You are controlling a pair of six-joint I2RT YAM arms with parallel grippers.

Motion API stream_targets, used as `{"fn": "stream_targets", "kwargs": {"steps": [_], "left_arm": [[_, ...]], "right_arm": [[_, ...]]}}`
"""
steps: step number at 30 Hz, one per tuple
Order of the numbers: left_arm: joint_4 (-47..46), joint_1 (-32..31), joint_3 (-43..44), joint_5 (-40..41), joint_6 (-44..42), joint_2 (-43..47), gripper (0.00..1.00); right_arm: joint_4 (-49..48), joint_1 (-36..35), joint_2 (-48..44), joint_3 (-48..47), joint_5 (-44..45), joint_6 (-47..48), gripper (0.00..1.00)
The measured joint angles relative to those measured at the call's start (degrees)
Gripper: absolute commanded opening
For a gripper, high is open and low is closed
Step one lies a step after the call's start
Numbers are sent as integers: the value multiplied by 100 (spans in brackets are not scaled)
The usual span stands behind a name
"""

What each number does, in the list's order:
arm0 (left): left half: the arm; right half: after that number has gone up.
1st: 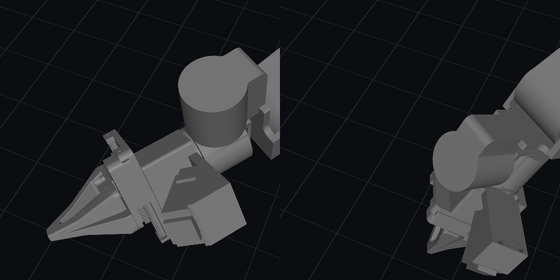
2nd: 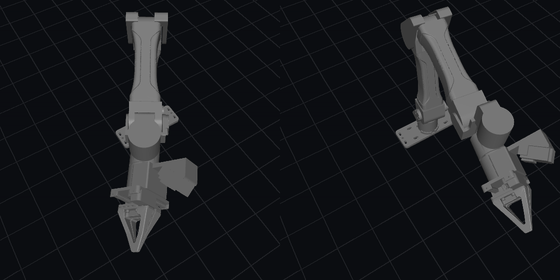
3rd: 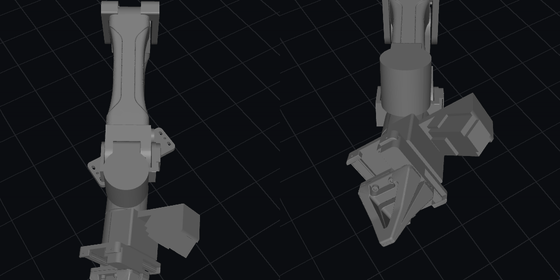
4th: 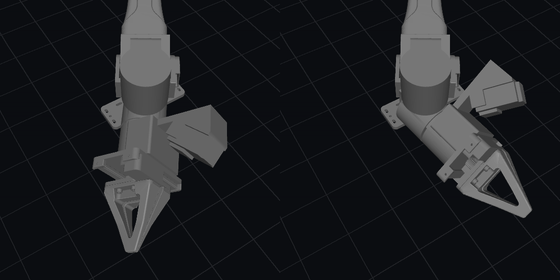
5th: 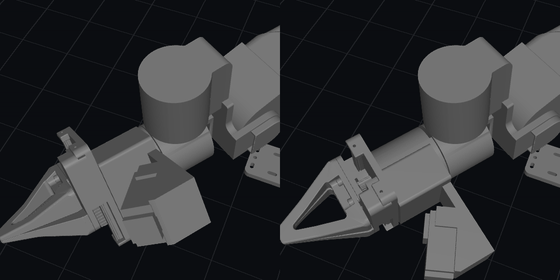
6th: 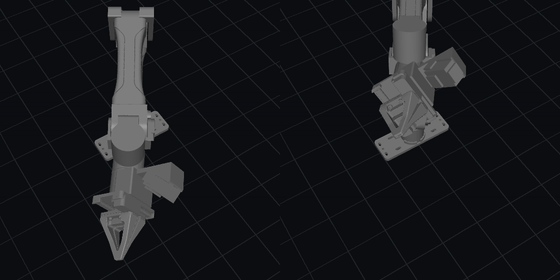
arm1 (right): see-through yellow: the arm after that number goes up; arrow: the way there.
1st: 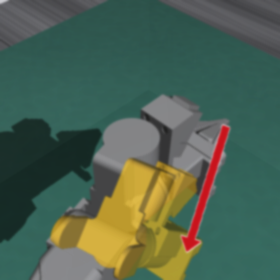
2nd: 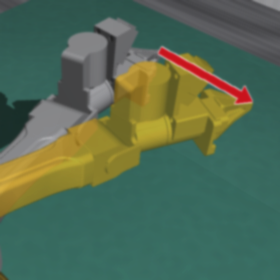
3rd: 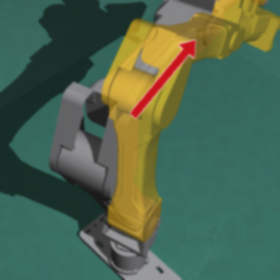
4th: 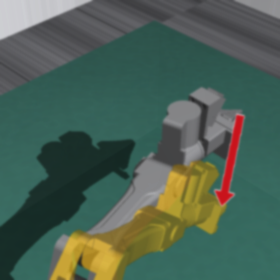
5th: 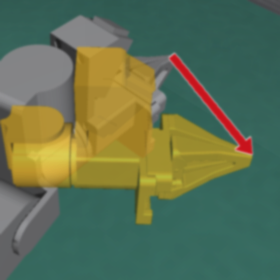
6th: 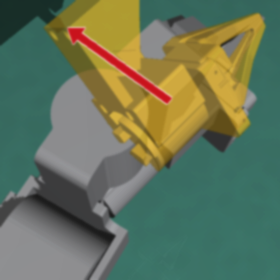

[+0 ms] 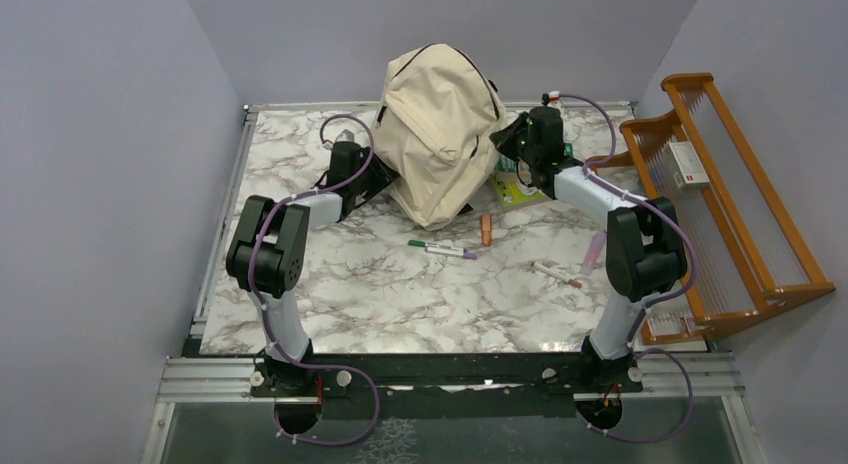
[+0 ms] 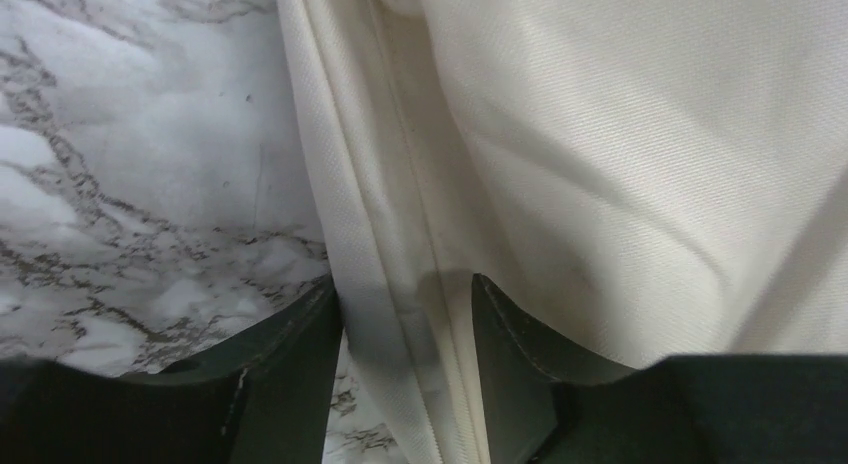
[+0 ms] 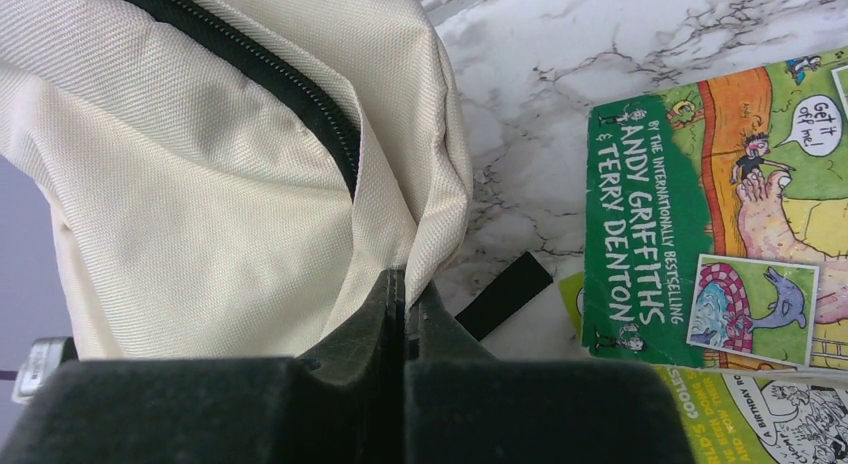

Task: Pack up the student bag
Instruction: Adjust the student bag at the center of the board.

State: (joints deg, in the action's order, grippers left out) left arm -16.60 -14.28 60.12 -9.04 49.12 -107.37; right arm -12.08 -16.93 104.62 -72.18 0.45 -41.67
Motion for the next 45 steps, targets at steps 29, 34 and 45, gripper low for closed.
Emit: {"fn": "stream_targets", "kwargs": {"steps": [29, 34, 45], "left_arm": [[1276, 1189, 291, -590, -970, 1023, 0], [1838, 1550, 691, -463, -1377, 1141, 0], [2669, 2184, 1604, 243, -2371, 570, 0]], "right_arm": [[-127, -79, -168, 197, -997, 258, 16], [-118, -369, -162, 197, -1572, 280, 32], [-7, -977, 59, 494, -2247, 785, 62]]}}
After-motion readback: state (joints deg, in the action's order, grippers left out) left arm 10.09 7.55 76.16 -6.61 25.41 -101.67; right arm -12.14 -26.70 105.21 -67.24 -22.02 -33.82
